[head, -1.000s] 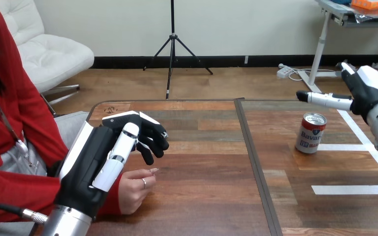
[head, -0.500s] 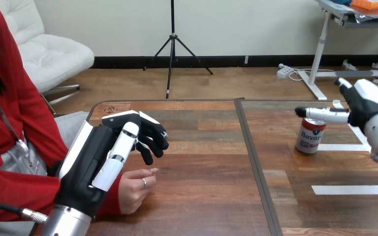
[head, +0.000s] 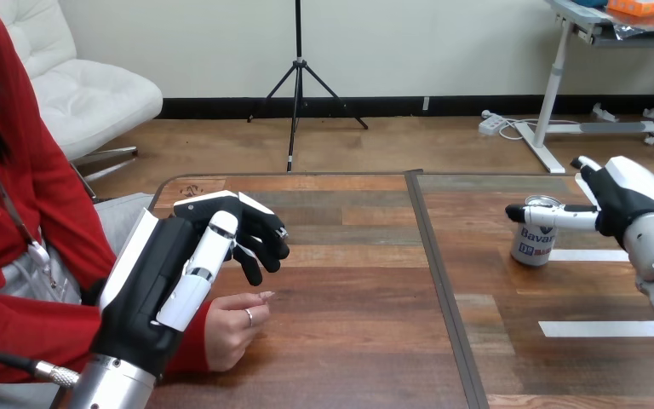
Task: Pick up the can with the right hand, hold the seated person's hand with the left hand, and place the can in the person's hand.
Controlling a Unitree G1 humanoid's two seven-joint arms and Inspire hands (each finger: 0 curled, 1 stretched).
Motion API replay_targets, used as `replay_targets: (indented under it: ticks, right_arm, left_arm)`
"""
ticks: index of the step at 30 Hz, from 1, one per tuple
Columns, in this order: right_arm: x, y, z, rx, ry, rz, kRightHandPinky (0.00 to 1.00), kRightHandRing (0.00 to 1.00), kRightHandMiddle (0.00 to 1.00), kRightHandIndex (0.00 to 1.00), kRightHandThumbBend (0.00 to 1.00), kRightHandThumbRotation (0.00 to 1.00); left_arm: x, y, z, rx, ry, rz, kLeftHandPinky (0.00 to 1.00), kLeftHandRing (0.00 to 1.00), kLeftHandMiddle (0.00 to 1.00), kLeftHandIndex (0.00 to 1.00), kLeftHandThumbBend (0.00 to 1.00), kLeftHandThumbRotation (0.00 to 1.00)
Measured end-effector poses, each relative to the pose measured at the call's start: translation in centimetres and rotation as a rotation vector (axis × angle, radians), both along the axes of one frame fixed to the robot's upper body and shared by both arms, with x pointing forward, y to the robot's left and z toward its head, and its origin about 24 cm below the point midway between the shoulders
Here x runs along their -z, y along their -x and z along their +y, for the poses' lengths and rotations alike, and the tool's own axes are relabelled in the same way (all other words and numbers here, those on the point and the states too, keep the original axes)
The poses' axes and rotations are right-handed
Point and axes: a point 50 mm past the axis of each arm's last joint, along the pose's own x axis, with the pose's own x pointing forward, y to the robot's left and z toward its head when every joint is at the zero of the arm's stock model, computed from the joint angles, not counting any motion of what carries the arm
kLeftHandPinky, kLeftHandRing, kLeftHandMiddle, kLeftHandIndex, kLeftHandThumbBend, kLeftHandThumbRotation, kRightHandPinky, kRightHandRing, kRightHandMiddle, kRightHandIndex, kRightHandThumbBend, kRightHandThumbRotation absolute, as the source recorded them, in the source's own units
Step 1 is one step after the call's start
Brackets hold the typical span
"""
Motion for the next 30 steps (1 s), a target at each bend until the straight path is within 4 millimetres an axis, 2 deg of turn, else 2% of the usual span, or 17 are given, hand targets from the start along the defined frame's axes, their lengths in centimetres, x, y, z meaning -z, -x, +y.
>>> replay_targets:
  ticks: [11, 30]
  right_arm:
    - [0.5, 0.0, 0.6, -0.012, -0.01, 0.026, 0.8, 0.9, 0.91, 0.91, 1.0, 0.66]
    - [0.9, -0.1, 1.2, -0.041, 0.008, 0.057, 0.72, 0.83, 0.85, 0.85, 1.0, 0.7]
  left_arm:
    - [0.0, 0.0, 0.0, 0.001, -0.003, 0.0, 0.31, 0.42, 0.46, 0.44, 0.0, 0.96]
    - [-0.1, 0.0, 0.1, 0.0, -0.003, -0.001, 0.32, 0.43, 0.46, 0.44, 0.0, 0.96]
